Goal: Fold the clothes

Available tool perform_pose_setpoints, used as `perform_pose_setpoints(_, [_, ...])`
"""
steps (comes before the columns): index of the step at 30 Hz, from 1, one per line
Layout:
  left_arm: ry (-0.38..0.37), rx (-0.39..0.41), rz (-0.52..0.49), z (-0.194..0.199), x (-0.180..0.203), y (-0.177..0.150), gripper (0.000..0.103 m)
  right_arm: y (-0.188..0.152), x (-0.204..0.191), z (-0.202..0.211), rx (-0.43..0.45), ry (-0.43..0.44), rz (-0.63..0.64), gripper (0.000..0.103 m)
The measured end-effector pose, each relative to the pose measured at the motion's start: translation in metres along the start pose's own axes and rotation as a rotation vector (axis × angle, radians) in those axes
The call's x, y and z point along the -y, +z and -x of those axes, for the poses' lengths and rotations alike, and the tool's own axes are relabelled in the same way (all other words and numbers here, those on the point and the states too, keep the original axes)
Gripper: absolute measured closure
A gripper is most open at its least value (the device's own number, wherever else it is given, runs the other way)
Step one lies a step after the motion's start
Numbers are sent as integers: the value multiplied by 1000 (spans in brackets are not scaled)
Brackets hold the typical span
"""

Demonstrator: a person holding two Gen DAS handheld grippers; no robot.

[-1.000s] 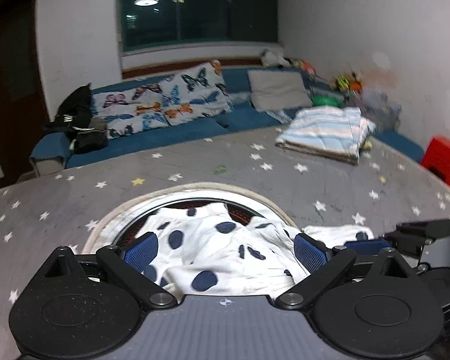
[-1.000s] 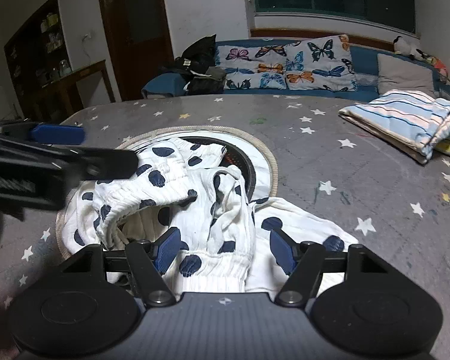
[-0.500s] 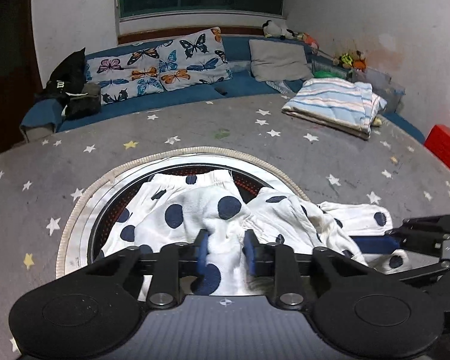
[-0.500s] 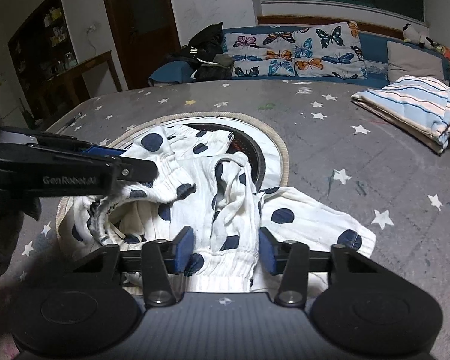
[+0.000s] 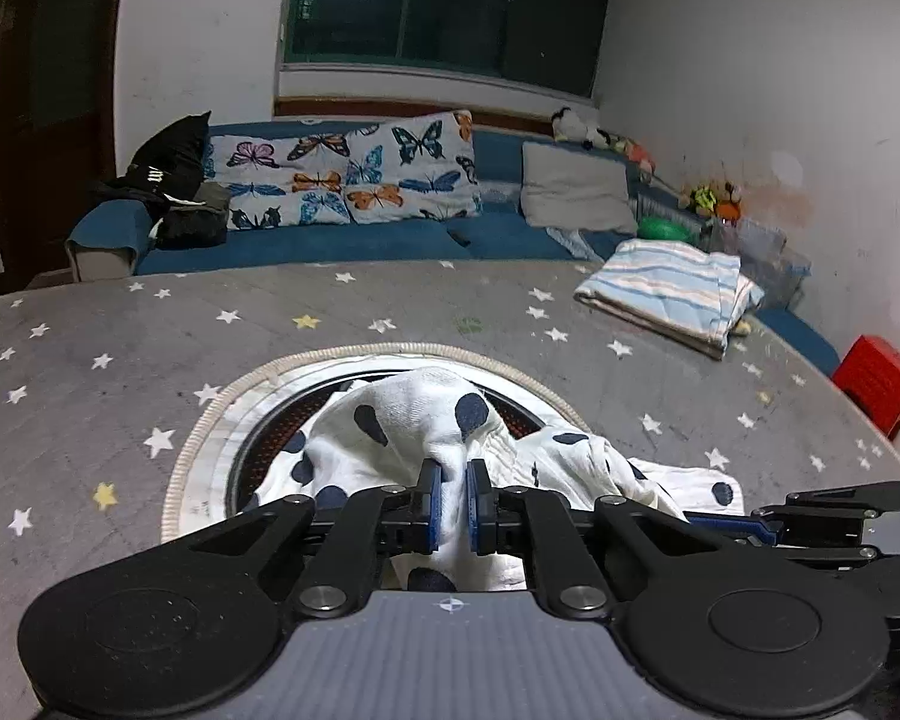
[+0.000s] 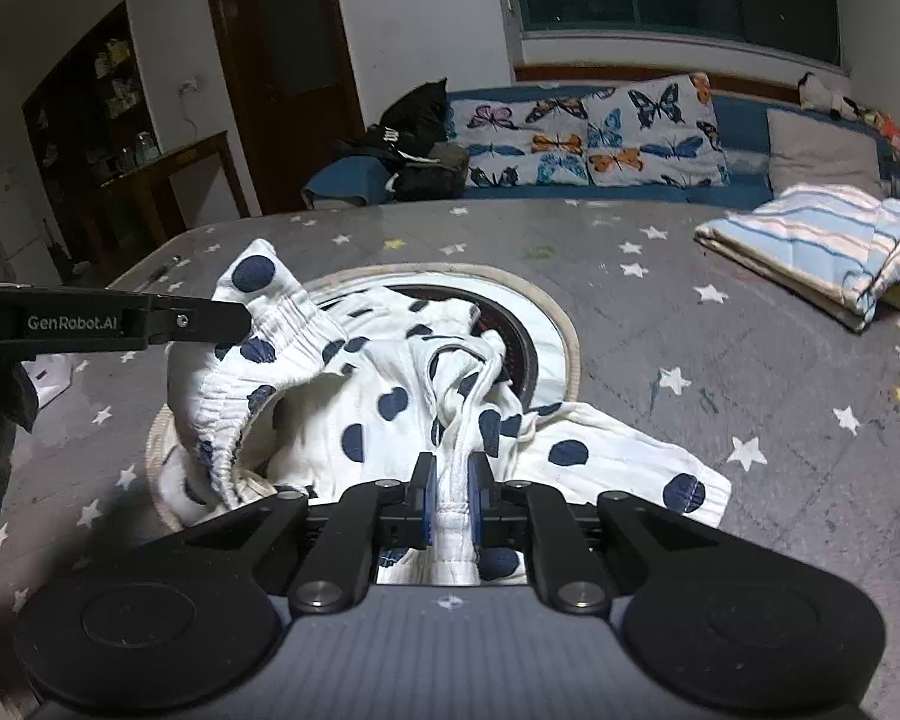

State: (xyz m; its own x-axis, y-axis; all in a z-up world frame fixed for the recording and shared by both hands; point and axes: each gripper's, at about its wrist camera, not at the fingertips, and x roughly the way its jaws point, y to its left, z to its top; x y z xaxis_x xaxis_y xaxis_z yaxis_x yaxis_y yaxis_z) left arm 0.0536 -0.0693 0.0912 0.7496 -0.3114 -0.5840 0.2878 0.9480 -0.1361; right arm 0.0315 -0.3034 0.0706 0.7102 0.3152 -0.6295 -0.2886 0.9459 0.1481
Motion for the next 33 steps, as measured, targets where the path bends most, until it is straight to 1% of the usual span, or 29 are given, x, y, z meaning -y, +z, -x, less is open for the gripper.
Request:
perform_pose_setpoints(4, [-6, 21, 24, 21, -6, -4, 95, -2, -9, 14, 19, 23, 26, 94])
perform_pose_setpoints(10, [-32, 37, 60, 57, -17, -19, 96, -7, -25, 46, 48, 93, 72, 94])
perform_pose_setpoints(16, [-62, 50, 92, 99, -30, -41, 96, -22, -52, 83, 46, 227, 164, 95])
perform_pose_setpoints(18, [-67, 44, 107, 112, -37, -51, 96, -32, -64, 94, 31, 268, 201, 95])
perform_pose_setpoints(20, [-66, 26, 127, 122, -44, -63, 96, -42, -75, 103, -2, 318, 235, 95])
perform_pose_setpoints(25, [-45, -45, 162, 141, -62, -93, 96, -71, -101, 109, -112, 418, 345, 95])
perform_pose_setpoints(27, [-36, -85, 183, 143, -69, -105, 96, -79, -104, 109, -153, 438, 359, 93])
perform_pose_setpoints(29, [-14, -118, 180, 145, -75, -113, 95, -83, -107, 114, -172, 435, 366, 91])
perform_pose_setpoints(32, [13, -129, 177, 150, -83, -119, 91, -75, -93, 118, -166, 419, 333, 89])
perform_pose_setpoints(33, [15, -124, 172, 153, -85, -118, 90, -72, -88, 120, -164, 413, 321, 86])
